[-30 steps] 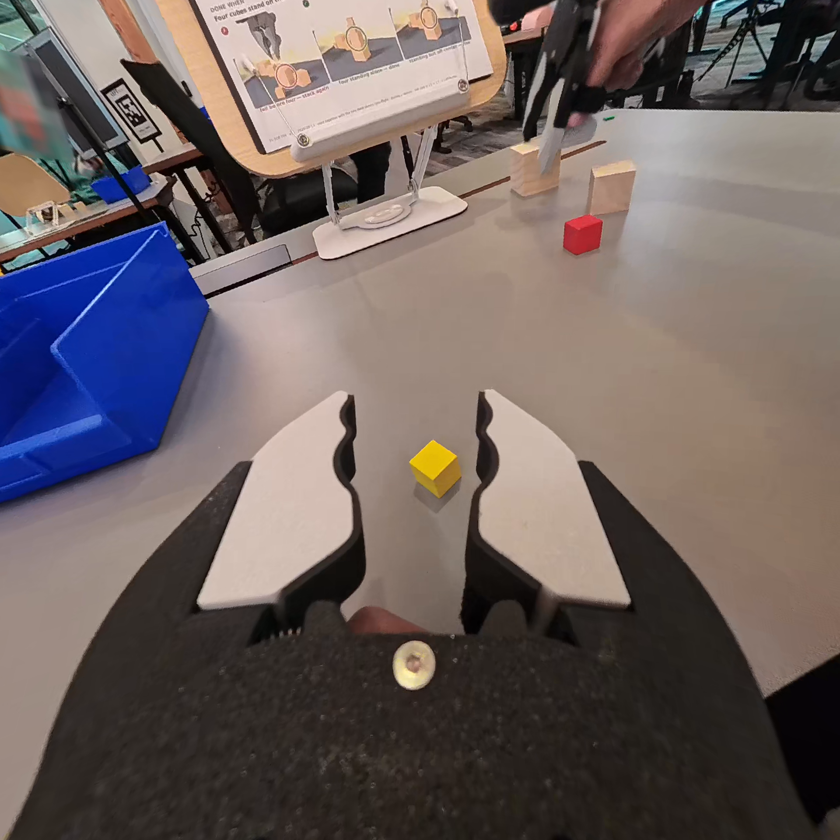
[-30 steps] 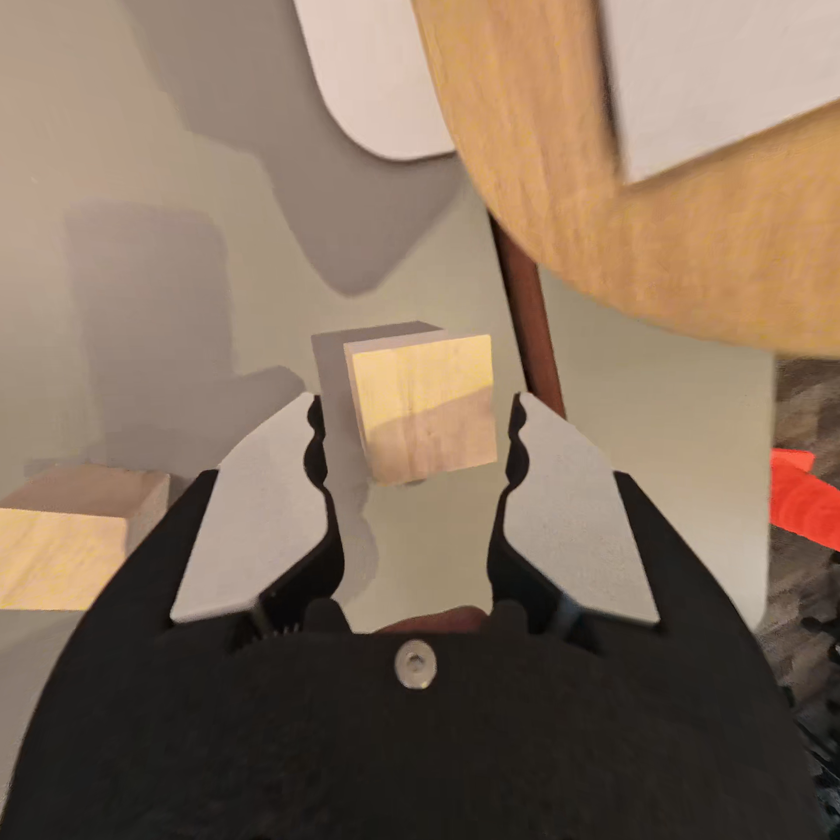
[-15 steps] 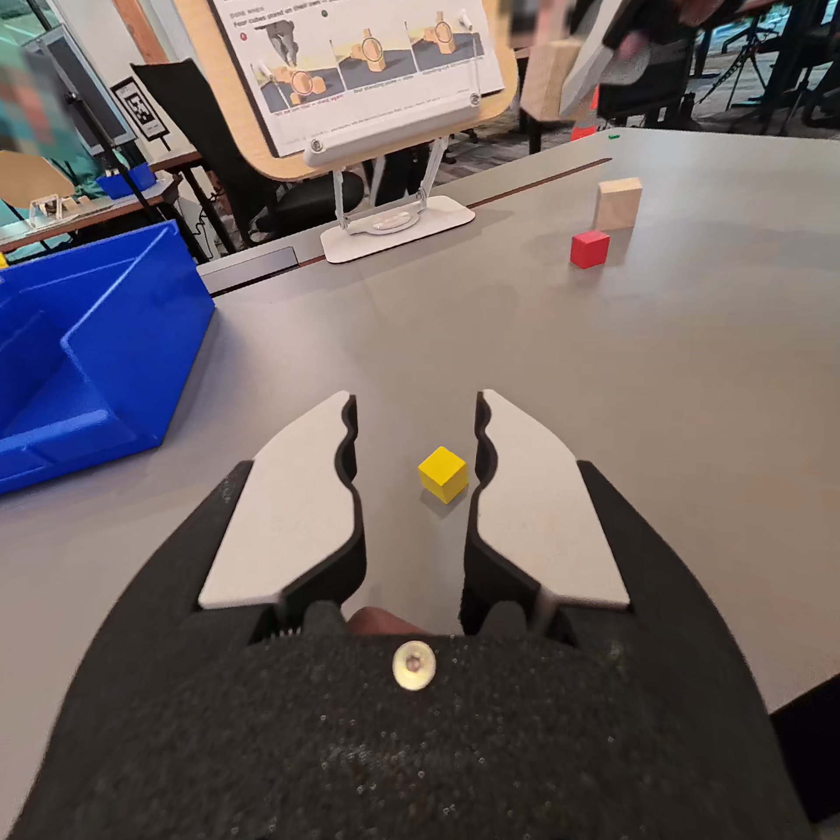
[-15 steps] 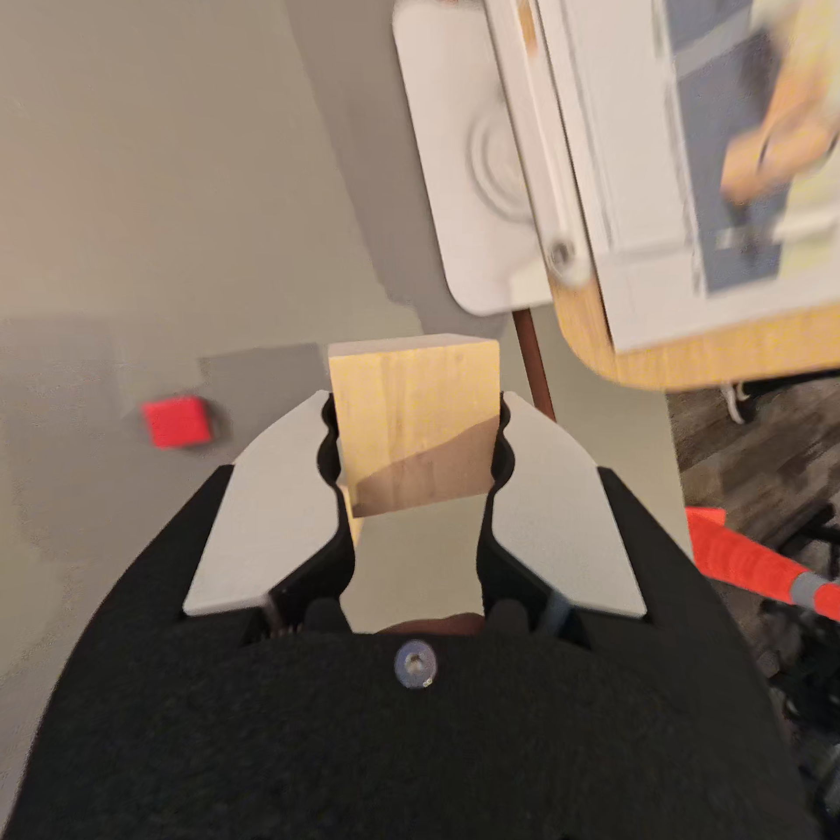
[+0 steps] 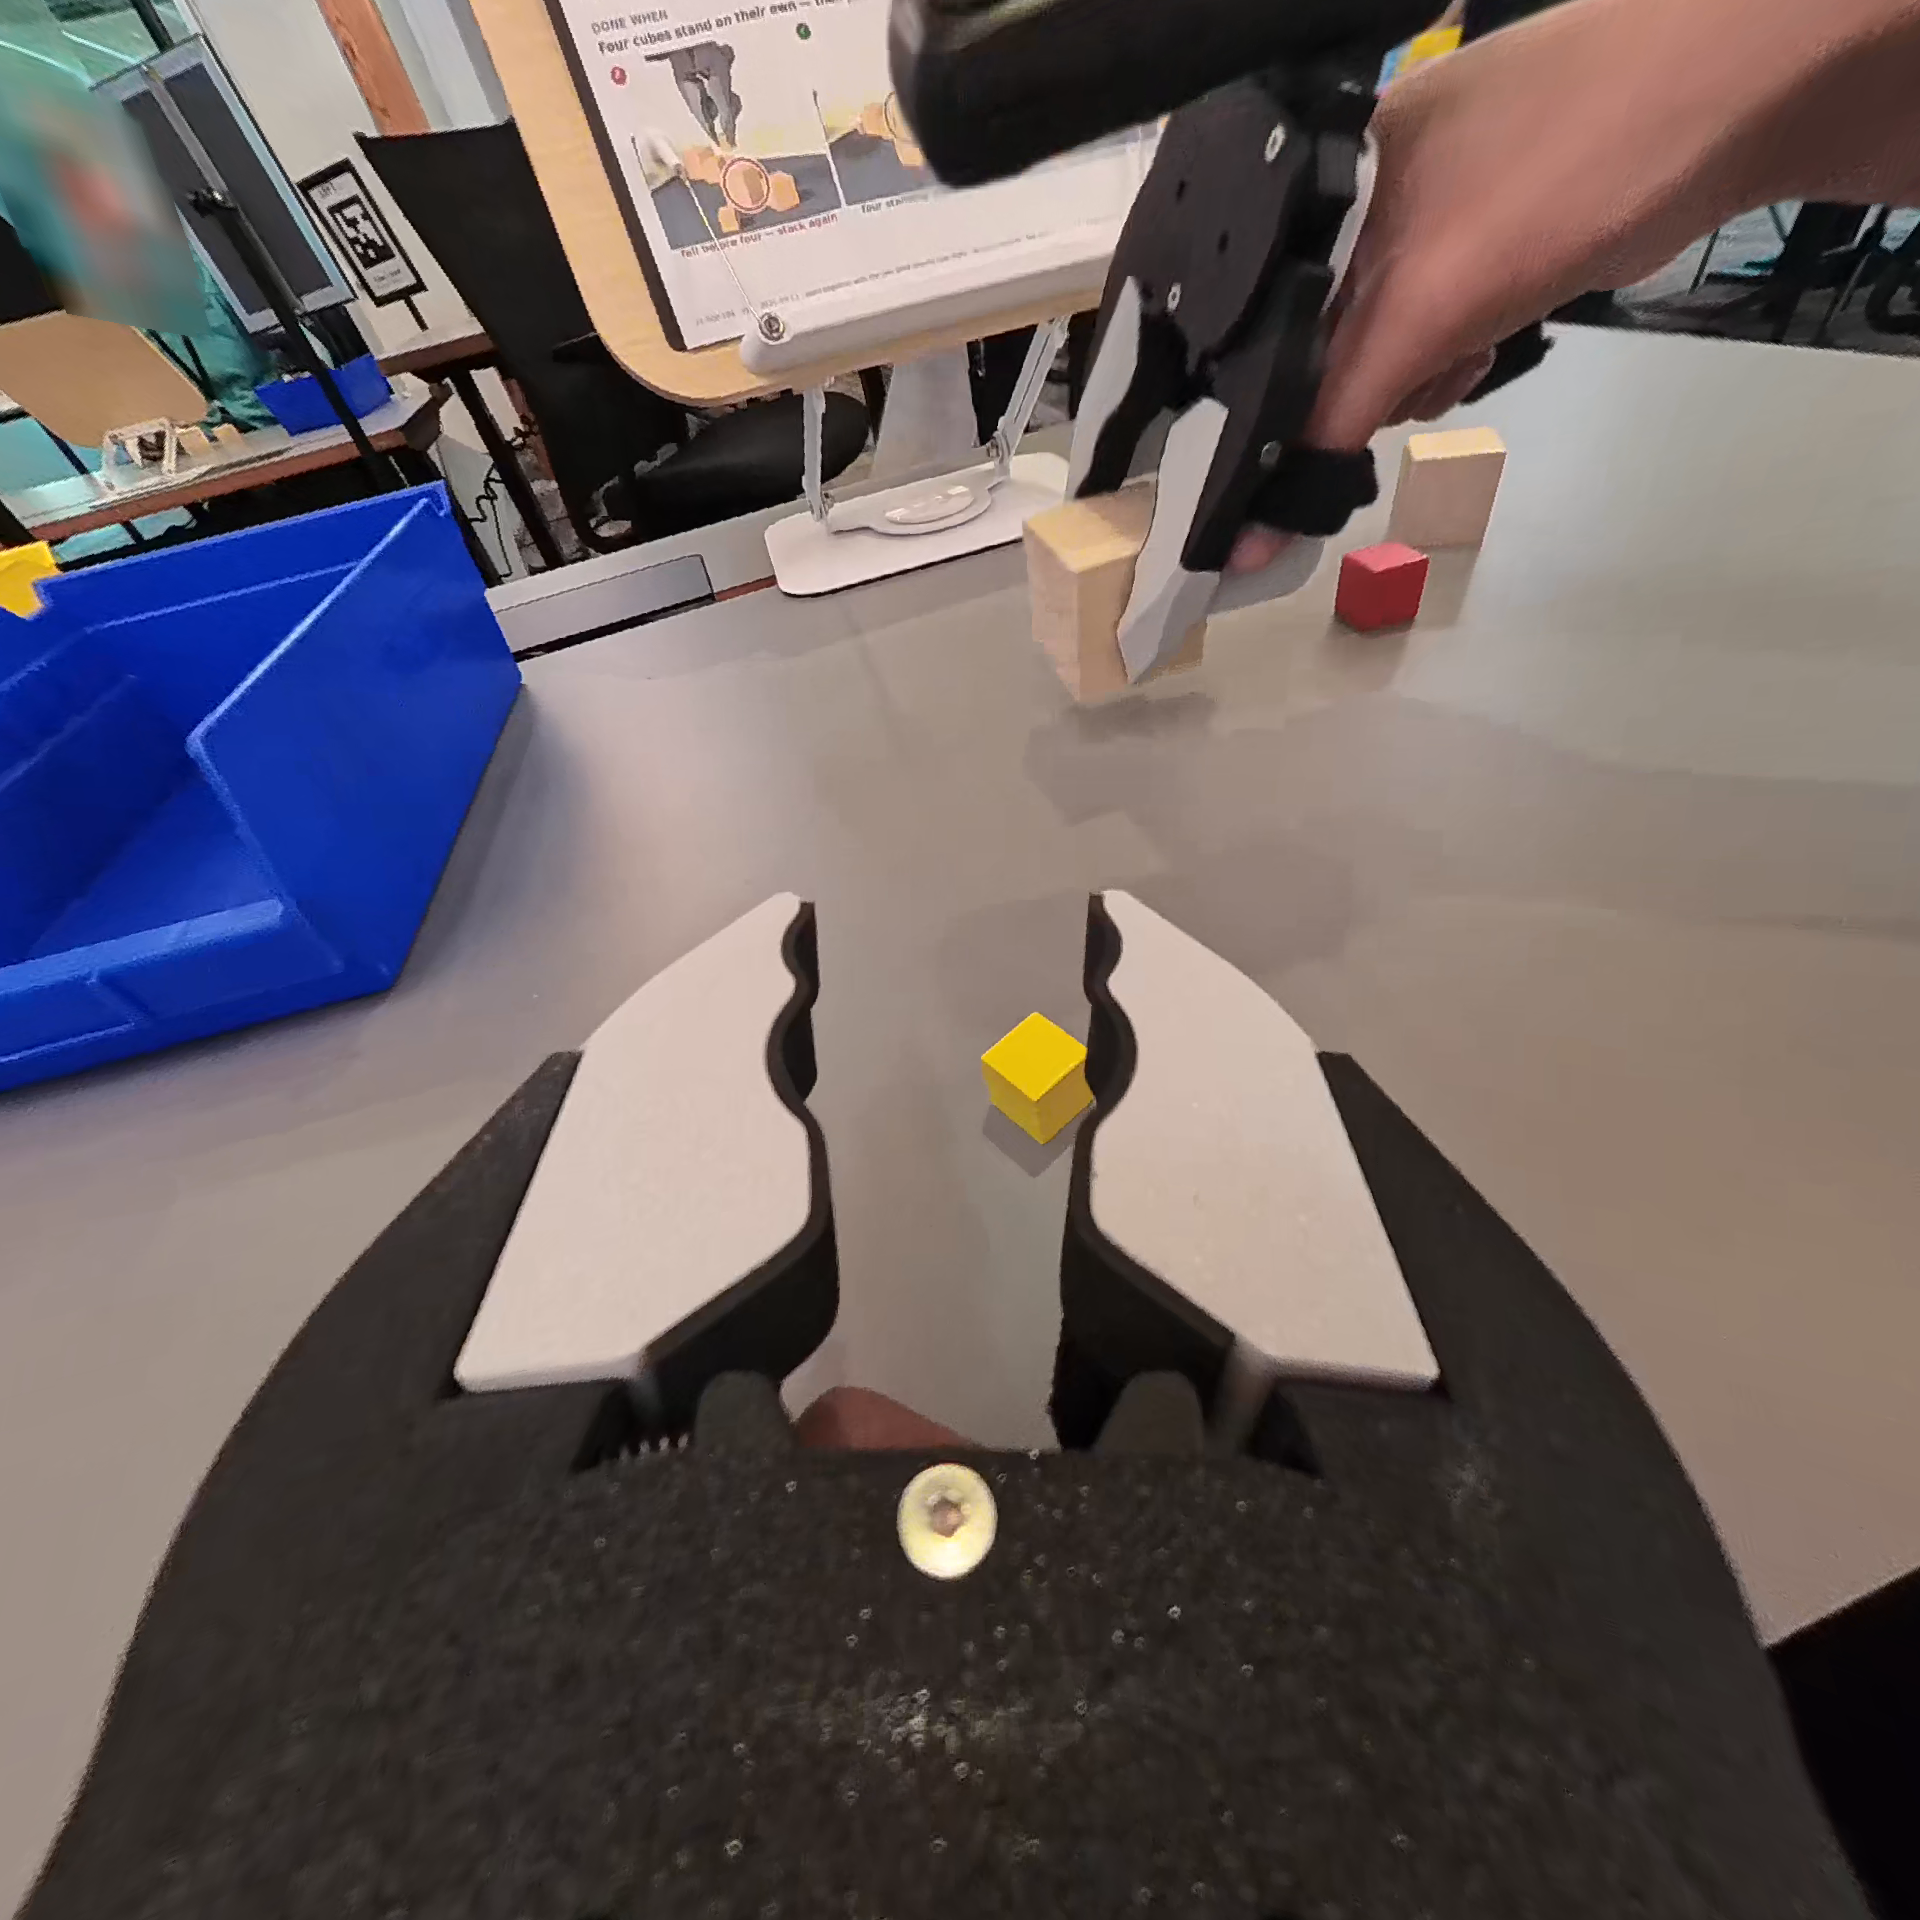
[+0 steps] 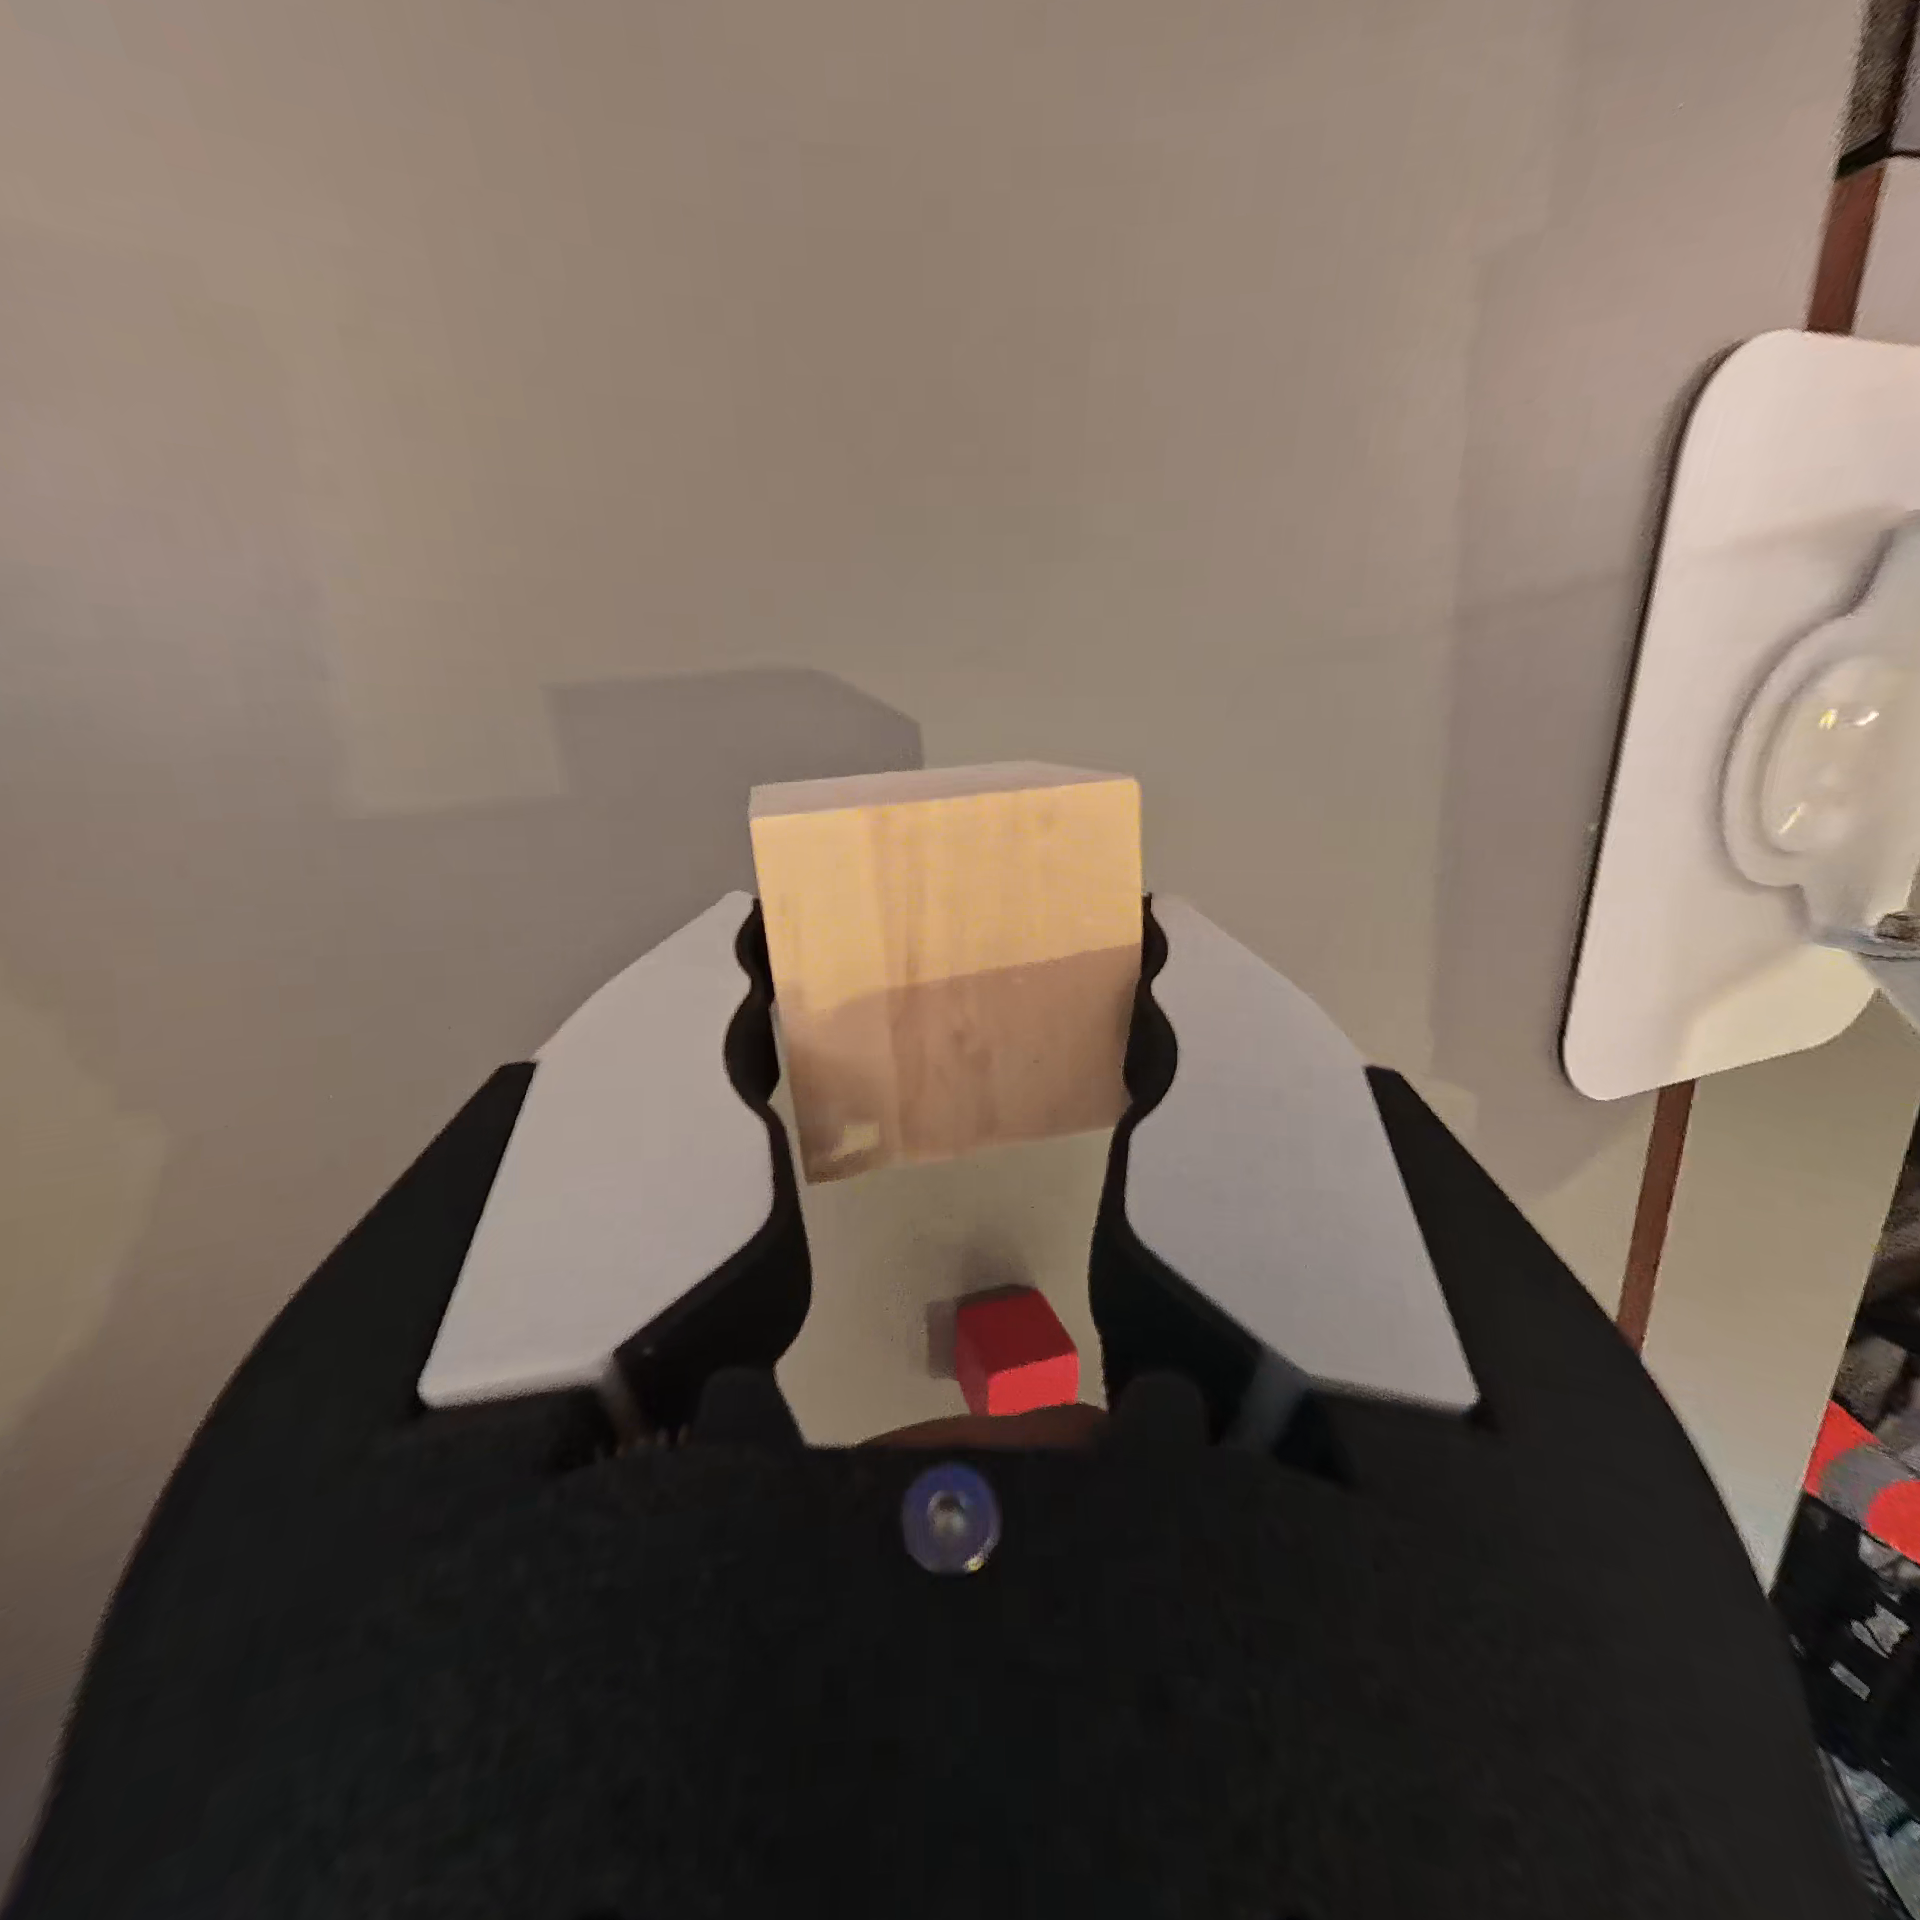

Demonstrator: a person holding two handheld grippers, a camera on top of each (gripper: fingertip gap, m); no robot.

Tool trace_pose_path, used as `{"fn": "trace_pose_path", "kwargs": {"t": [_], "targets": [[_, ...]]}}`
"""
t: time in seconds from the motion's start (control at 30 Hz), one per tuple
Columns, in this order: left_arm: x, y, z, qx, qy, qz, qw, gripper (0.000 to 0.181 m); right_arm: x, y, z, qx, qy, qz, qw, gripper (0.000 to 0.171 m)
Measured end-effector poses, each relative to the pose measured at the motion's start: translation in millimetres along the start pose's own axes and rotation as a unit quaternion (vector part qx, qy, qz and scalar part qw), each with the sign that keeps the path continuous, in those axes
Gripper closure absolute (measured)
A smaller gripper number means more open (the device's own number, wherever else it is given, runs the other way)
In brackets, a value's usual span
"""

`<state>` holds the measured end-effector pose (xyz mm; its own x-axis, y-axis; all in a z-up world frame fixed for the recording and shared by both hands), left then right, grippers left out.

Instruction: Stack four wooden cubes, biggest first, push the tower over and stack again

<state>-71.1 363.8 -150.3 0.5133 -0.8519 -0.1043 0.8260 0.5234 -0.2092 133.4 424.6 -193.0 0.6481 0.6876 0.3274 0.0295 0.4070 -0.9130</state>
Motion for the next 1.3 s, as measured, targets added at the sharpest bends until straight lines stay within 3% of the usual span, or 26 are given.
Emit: {"fn": "trace_pose_path", "kwargs": {"t": [0.23,0.47,0.6,0.73,0.87,0.97,1.07,1.3], "targets": [[3,-1,0,0.003,0.015,0.003,1.0,0.132,-15,14,-7,-0.019,-0.009,0.032,0.999,0.106],[4,-1,0,0.001,0.019,0.002,1.0,0.132,-19,18,-6,0.018,-0.015,0.028,0.999,0.105],[5,-1,0,0.001,0.019,-0.002,1.0,0.132,-2,-30,-16,0.091,0.016,-0.041,0.995,0.098],[6,-1,-1,-0.002,0.019,-0.005,1.0,0.132,50,-85,-84,0.127,0.111,-0.145,0.975,0.101],[7,1,-2,-0.007,0.019,-0.007,1.0,0.132,79,-80,-168,0.074,0.227,-0.101,0.966,0.098],[9,2,-2,-0.01,0.019,-0.01,1.0,0.132,82,-59,-202,0.024,0.292,-0.057,0.955,0.098],[11,2,-3,-0.012,0.024,-0.011,1.0,0.132,81,-41,-210,-0.002,0.32,-0.026,0.947,0.108],[12,1,-2,-0.01,0.024,-0.016,1.0,0.132,68,-3,-227,-0.124,0.271,0.02,0.954,0.1]]}}
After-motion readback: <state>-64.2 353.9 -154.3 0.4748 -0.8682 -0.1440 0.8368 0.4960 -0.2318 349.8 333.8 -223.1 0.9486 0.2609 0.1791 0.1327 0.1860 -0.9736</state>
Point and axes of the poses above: each gripper's, where its closed fingertips meet, y out along the fingers, z out of its top, x = y × z across the jaws, the point moved 1 cm from there along -y, back along the fingers, and after that the axes turned 4 degrees about -y, right-handed, at the moved point
